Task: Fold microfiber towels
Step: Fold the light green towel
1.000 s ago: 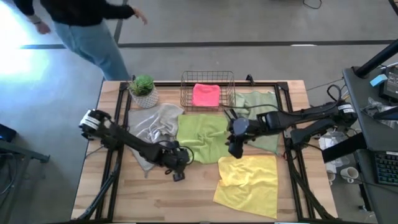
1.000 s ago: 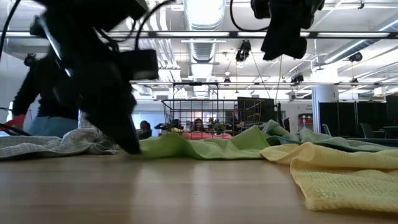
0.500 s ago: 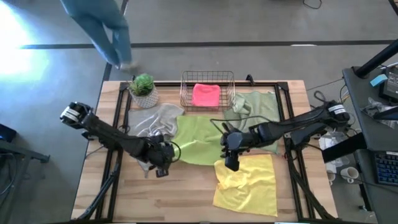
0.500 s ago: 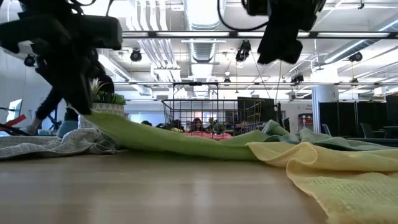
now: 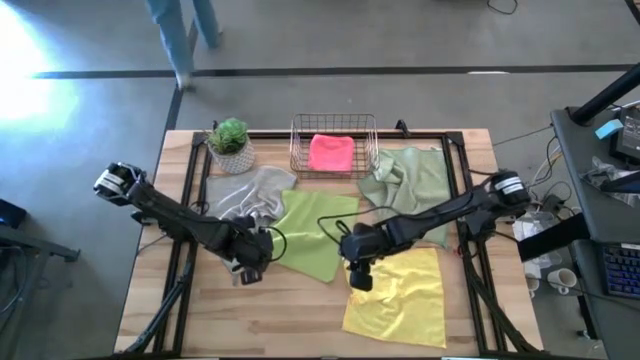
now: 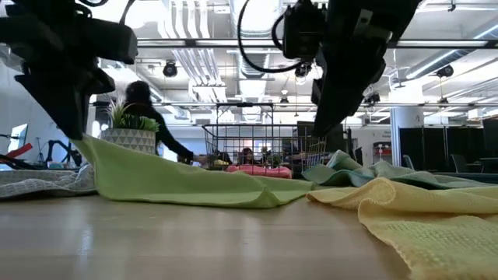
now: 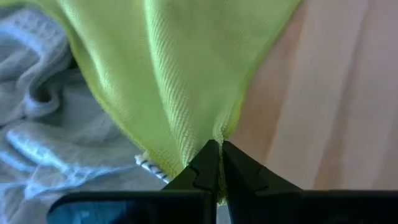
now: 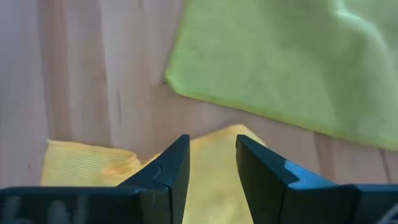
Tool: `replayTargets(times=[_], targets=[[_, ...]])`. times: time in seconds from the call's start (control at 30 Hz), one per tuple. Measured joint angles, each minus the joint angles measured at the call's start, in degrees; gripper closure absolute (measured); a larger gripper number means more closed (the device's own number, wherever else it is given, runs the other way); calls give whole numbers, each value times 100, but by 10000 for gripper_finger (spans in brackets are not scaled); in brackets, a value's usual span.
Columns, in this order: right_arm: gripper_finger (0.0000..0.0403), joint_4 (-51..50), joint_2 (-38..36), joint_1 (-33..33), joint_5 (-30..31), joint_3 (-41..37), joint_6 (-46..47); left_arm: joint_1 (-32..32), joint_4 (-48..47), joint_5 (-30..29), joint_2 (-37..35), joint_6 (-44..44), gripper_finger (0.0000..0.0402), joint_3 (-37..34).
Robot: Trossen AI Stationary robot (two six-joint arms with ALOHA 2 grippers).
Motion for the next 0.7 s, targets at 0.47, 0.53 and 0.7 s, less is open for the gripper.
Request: replayTargets(times=[0.47,0.53,0.7], targets=[[250,-4,968,114,-193,1007,-1106,-17,137,88,6,-124,402,0],[242,-4,1134,157,-189,1156,-1353,-17,142,101,6,-124,402,0],[235,16,1505,223,-193,1416,-1664,-22,142,117,6,-124,402,-7]])
